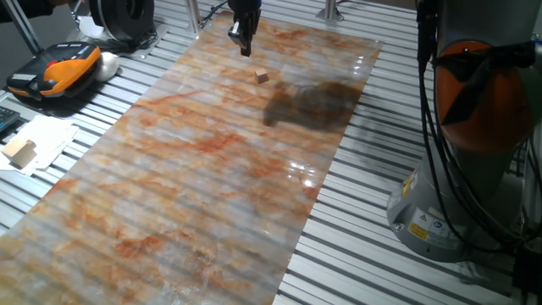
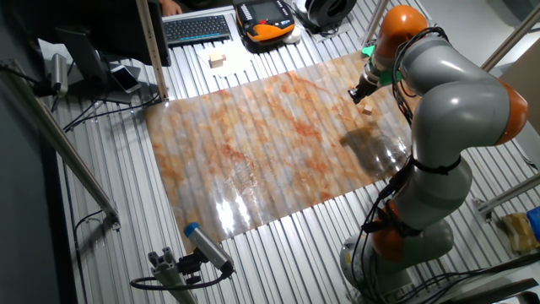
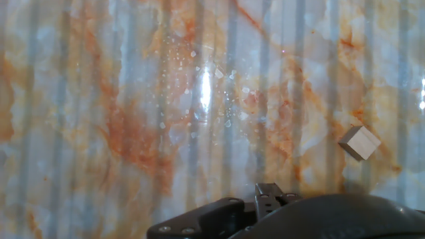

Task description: Pick up the small block on the left and move it to the right

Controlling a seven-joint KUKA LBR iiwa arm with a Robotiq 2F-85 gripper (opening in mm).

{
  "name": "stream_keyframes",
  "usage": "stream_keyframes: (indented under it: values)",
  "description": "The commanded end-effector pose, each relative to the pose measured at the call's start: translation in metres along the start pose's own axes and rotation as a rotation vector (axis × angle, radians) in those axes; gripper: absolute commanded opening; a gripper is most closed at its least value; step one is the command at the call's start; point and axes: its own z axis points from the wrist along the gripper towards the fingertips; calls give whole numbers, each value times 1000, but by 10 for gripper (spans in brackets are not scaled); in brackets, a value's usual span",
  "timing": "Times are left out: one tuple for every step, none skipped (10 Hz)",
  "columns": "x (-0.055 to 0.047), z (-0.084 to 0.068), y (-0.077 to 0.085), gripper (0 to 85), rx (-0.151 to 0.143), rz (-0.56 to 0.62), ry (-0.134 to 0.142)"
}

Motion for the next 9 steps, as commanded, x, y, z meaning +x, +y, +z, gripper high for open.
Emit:
stream_keyframes:
  values:
    - [0, 0, 0, 0, 0, 4, 1]
    - [0, 0, 0, 0, -1, 9, 1]
    - [0, 0, 0, 0, 0, 10, 0]
    - [0, 0, 0, 0, -7, 15, 1]
    - [0, 0, 0, 0, -9, 33, 9]
    - [0, 0, 0, 0, 8, 61, 15]
    - [0, 0, 0, 0, 21, 90, 31]
    - [0, 0, 0, 0, 26, 115, 46]
    - [0, 0, 0, 0, 35, 153, 64]
